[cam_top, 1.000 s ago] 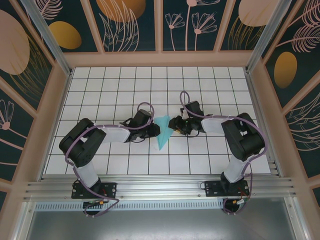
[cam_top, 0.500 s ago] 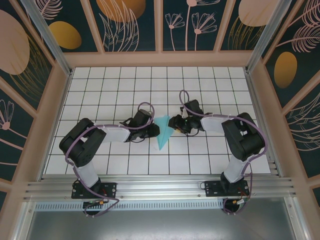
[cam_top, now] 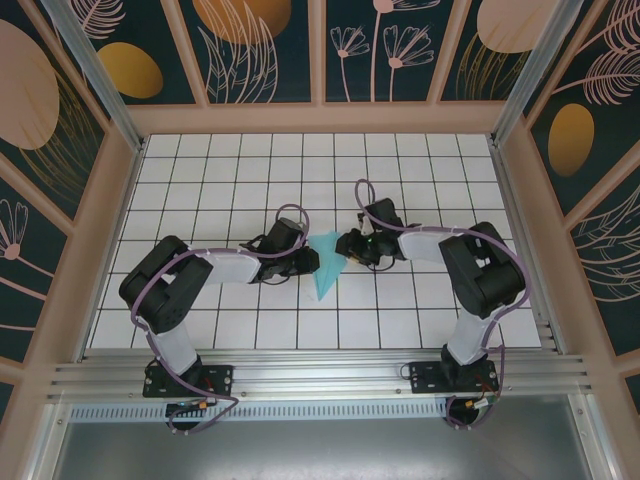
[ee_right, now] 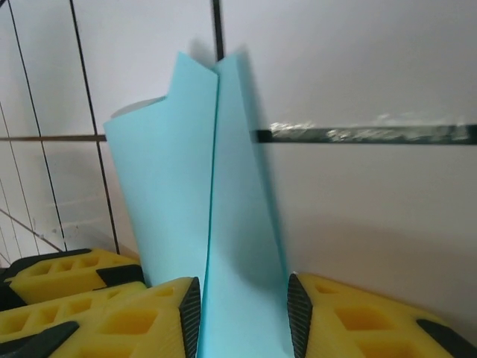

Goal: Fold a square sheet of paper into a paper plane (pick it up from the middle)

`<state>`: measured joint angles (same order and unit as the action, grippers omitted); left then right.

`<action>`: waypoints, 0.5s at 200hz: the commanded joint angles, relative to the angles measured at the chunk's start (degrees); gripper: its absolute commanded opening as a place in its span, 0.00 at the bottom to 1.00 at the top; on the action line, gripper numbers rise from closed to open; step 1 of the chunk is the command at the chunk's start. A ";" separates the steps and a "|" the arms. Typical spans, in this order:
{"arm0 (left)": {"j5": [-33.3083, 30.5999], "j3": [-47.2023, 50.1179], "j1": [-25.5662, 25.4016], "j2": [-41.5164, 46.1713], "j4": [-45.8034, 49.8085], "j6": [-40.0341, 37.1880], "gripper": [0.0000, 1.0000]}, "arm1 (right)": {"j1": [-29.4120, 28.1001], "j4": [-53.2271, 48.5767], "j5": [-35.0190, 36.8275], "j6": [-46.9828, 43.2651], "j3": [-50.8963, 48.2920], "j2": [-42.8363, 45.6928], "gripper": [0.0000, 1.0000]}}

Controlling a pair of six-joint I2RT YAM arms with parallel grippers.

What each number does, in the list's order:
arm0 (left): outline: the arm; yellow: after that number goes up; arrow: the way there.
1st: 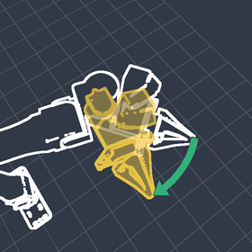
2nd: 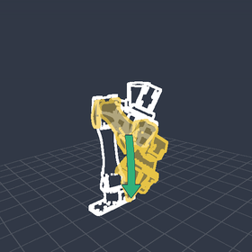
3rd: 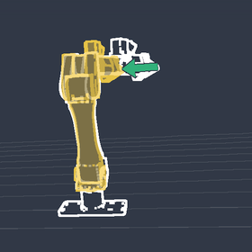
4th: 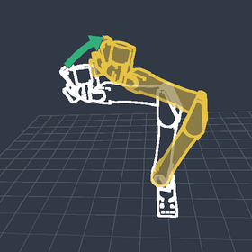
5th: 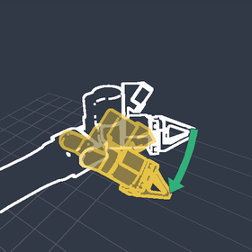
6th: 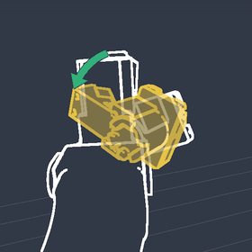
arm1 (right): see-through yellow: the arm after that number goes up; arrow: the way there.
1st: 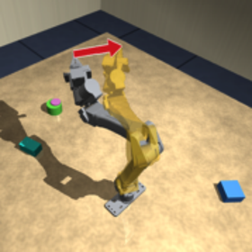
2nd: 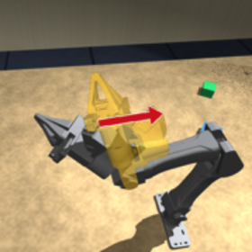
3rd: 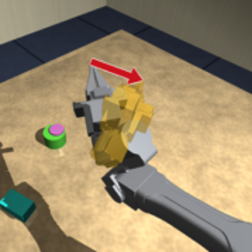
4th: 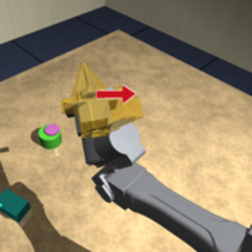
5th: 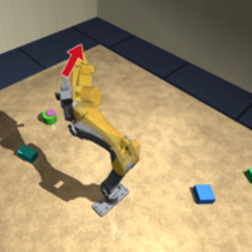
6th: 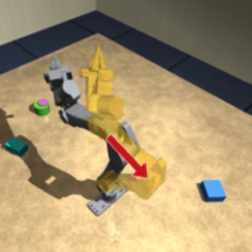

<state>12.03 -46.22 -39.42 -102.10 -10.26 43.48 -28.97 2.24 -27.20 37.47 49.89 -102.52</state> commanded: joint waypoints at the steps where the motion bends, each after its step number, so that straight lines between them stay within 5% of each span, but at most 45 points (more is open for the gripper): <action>1: 2.46 0.34 -0.79 -3.64 2.69 -1.20 0.25 | -2.98 1.73 -3.84 1.42 -1.02 -1.80 0.39; 100: 5.64 0.57 -0.82 -2.75 0.36 -0.24 0.23 | -3.02 13.86 -9.27 7.90 -2.02 -1.78 0.46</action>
<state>12.88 -46.22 -39.20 -102.10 -10.28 43.29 -32.03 9.72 -33.76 42.30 48.95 -103.42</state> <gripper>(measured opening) 0.233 0.455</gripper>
